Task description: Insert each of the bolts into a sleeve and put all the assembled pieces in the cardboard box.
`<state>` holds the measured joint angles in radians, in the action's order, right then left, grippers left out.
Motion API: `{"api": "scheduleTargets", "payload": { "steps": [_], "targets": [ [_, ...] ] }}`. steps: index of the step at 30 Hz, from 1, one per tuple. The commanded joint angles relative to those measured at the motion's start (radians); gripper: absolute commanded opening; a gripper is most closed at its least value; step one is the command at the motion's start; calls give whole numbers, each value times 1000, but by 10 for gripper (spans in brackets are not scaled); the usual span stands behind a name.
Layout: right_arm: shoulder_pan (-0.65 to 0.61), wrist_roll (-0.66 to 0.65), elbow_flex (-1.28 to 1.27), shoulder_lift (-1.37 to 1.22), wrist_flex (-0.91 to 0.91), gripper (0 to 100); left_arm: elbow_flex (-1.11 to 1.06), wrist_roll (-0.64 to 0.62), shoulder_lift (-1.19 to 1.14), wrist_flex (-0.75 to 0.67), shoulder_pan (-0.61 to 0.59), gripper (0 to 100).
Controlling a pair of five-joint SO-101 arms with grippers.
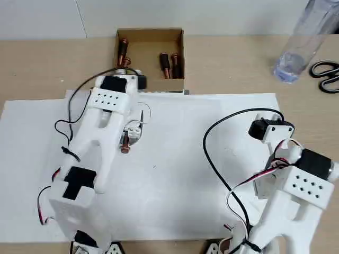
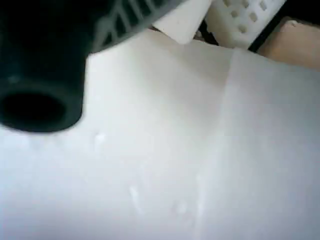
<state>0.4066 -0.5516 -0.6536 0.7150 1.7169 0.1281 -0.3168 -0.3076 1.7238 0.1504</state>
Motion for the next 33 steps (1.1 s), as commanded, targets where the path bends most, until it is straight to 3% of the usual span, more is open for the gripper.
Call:
{"api": "scheduleTargets", "payload": {
  "steps": [1, 7, 17, 21, 33],
  "targets": [
    [10, -9, 5, 24, -1, 4, 50, -163, 72, 28, -37, 5],
    [10, -8, 5, 24, -1, 4, 45, -328, 72, 28, -69, 5],
    [10, -6, 5, 24, -2, 4, 48, -895, 68, 21, -80, 5],
    [10, -6, 5, 24, -2, 4, 48, -1054, 64, -38, -83, 5],
    [12, -6, 5, 24, -2, 4, 53, -1223, 72, -126, -94, 6]
  ]
}}
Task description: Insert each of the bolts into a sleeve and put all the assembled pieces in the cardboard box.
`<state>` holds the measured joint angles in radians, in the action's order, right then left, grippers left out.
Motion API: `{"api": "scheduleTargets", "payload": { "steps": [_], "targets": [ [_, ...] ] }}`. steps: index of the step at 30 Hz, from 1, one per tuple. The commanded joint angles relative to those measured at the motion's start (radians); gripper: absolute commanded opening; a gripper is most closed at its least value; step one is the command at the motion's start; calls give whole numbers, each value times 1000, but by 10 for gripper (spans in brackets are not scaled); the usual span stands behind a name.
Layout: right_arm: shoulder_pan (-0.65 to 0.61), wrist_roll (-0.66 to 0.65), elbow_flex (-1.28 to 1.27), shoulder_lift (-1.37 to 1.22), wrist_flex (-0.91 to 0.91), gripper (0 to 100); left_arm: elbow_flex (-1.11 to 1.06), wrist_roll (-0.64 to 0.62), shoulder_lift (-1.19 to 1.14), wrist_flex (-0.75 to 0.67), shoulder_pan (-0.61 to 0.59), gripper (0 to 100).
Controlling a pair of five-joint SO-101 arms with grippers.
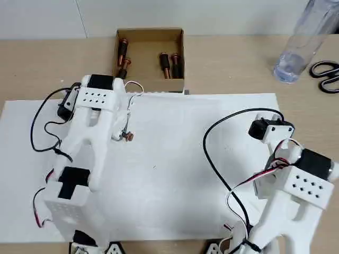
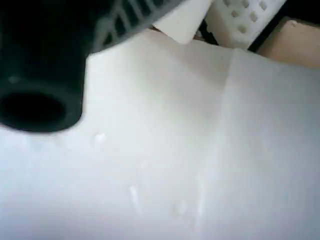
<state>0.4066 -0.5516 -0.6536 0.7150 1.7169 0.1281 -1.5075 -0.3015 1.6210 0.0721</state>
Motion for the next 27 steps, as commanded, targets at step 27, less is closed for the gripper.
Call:
{"api": "scheduleTargets", "payload": {
  "steps": [27],
  "targets": [
    [12, -6, 5, 24, -2, 4, 59, 572, 57, 40, -55, 383]
  ]
}}
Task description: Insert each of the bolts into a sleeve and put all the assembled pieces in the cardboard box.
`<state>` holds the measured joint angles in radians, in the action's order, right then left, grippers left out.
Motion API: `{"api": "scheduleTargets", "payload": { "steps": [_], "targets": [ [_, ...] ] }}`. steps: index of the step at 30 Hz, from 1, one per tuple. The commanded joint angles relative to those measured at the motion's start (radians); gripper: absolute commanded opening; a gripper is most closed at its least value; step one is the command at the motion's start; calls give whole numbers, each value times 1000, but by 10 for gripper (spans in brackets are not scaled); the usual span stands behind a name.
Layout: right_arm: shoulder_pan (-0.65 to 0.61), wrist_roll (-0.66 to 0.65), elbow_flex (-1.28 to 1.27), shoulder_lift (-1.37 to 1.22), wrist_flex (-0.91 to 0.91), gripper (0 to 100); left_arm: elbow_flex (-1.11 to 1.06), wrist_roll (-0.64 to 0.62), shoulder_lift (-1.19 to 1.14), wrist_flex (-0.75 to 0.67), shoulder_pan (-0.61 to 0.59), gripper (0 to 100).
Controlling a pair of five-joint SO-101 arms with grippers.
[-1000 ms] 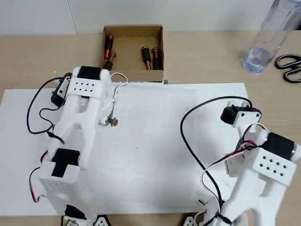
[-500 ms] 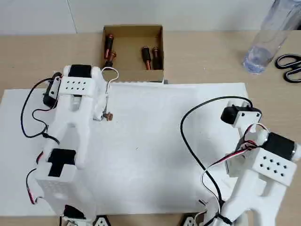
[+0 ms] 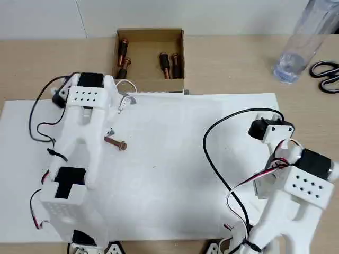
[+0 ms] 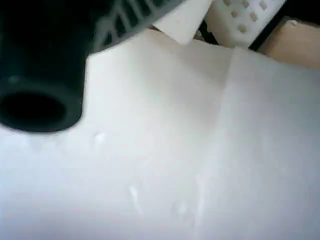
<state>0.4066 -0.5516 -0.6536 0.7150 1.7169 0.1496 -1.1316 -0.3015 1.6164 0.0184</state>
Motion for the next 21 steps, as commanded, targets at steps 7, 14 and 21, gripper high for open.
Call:
{"api": "scheduleTargets", "payload": {
  "steps": [7, 14, 21],
  "targets": [
    [12, -6, 5, 24, -2, 4, 38, 674, 55, 132, -109, 383],
    [12, -6, 5, 24, -2, 4, -21, 770, 55, 135, -175, 383],
    [12, -6, 5, 24, -2, 4, -39, 750, 55, 133, -158, 383]
  ]
}}
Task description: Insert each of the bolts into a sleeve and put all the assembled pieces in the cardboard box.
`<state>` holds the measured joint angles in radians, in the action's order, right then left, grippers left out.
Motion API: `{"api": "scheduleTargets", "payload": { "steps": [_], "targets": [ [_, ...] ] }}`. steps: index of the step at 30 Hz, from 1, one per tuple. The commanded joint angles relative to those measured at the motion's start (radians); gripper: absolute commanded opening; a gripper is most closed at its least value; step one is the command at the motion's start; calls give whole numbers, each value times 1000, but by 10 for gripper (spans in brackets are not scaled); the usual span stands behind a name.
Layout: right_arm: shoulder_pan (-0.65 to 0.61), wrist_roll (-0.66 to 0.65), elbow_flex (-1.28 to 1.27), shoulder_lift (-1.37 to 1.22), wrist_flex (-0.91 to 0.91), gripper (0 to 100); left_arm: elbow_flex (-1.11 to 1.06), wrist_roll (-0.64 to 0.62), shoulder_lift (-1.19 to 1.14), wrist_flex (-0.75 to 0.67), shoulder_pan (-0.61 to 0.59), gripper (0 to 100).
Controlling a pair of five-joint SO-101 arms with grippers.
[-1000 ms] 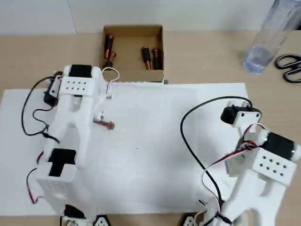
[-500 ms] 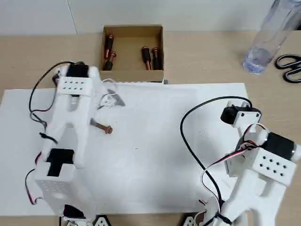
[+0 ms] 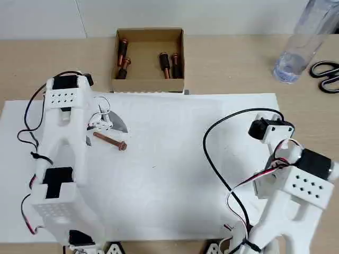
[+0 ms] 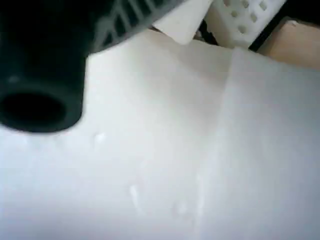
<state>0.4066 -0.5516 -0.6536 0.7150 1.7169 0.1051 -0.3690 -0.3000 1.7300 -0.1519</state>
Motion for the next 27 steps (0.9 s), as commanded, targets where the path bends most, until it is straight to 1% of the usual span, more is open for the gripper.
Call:
{"api": "scheduleTargets", "payload": {
  "steps": [1, 3, 5, 7, 9, 10, 11, 14, 17, 22, 23, 27],
  "targets": [
    [12, -6, 5, 24, -2, 4, 5, -28, 57, 21, 21, 383],
    [12, -6, 5, 24, -2, 4, 1, -34, 64, 21, 18, 383],
    [12, -6, 5, 24, -2, 4, 2, -41, 64, 21, -15, 374],
    [12, -6, 5, 24, -2, 4, 5, -61, 63, 18, -46, 337],
    [12, -6, 5, 24, -2, 4, 2, -8, 54, 17, -63, 314],
    [12, -6, 5, 24, -2, 4, 2, 55, 54, 17, -68, 310],
    [12, -6, 5, 24, -2, 4, 2, 153, 55, 17, -68, 310],
    [12, -6, 5, 24, -2, 4, 5, 525, 58, 6, -55, 310],
    [12, -6, 5, 24, -2, 4, 5, 753, 55, 3, -14, 310],
    [12, -8, 5, 24, -2, 4, 7, 1260, 64, -21, -18, 307],
    [12, -8, 5, 24, -2, 4, 7, 1333, 66, -25, -18, 300],
    [12, -8, 3, 24, -2, 4, 47, 1562, 61, -26, -18, 254]
  ]
}}
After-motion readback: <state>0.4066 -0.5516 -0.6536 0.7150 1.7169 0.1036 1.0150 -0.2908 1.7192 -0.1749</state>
